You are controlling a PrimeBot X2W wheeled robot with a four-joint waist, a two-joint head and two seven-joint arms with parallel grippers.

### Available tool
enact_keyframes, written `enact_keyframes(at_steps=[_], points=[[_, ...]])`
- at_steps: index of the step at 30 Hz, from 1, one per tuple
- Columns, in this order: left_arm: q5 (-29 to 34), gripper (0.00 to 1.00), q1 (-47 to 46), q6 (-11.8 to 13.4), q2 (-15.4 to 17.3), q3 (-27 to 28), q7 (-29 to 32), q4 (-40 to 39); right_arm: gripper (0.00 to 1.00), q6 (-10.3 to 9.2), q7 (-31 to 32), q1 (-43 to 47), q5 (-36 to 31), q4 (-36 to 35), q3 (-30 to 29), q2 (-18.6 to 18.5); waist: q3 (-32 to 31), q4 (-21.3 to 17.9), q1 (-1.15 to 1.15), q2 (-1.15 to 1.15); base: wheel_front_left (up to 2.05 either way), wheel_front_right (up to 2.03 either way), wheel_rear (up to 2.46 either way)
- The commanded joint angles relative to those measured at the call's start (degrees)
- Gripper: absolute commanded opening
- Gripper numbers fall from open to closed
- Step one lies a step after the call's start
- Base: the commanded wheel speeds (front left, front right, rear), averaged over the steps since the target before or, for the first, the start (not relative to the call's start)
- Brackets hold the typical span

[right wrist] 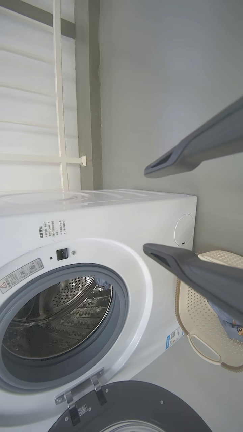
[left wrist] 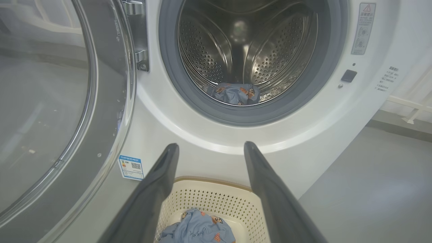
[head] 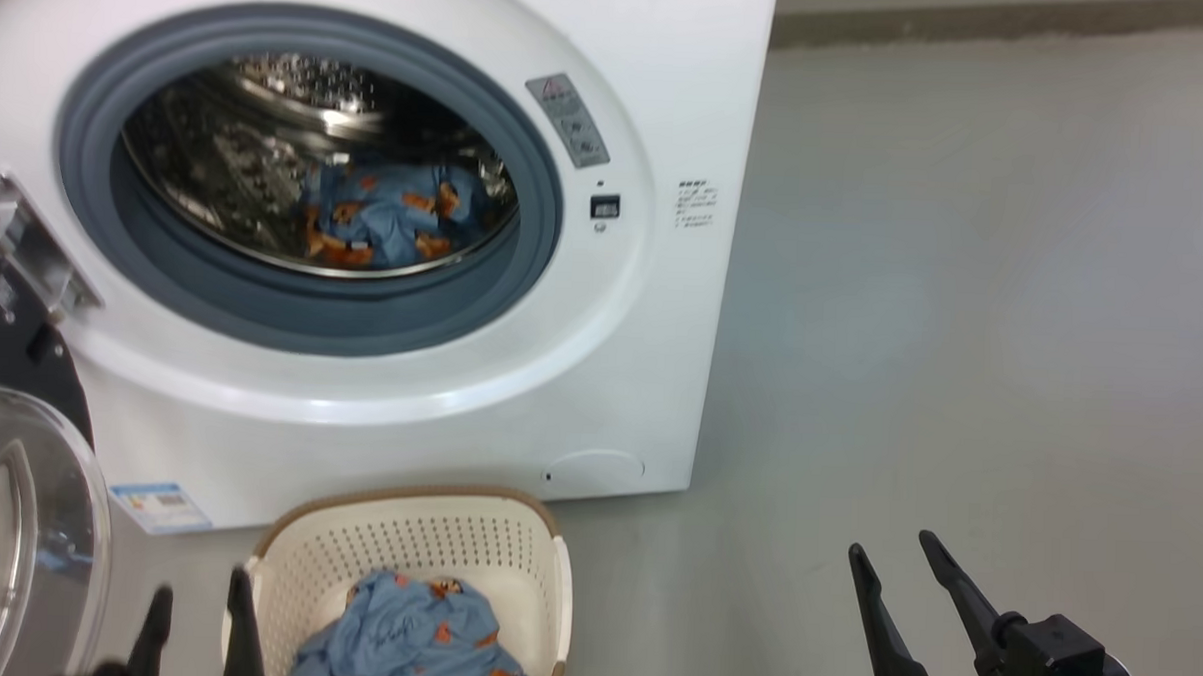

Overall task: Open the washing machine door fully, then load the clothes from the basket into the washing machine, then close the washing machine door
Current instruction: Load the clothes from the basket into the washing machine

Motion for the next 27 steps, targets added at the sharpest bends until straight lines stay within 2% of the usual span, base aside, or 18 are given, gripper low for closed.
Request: enact_keyframes(at_steps=[1,11,27], points=[[-0.43,1.00,0.77,0.65,0.58,1.79,-0.37,-2.74,1.00,0.09,-0.27,-0.33,-0.77,-1.41,1.56,-0.48,-2.11,-0.95,0.00,0.00,0.00,0.00,0.00],[-1.55,1.00,10.21,2.97,0.56,1.19,-0.37,-11.07,1.00,0.09,-0.27,1.82,-1.00,-2.27,0.41,-1.45,-5.03,-1.90,0.00,0.00,0.00,0.00,0.00],[-0.49,1.00,12.84,1.53,0.56,0.52,-0.37,-14.04,1.00,0.09,-0.27,3.90,-0.82,-3.46,-2.86,-1.03,-5.50,-0.12,0.00,0.00,0.00,0.00,0.00]])
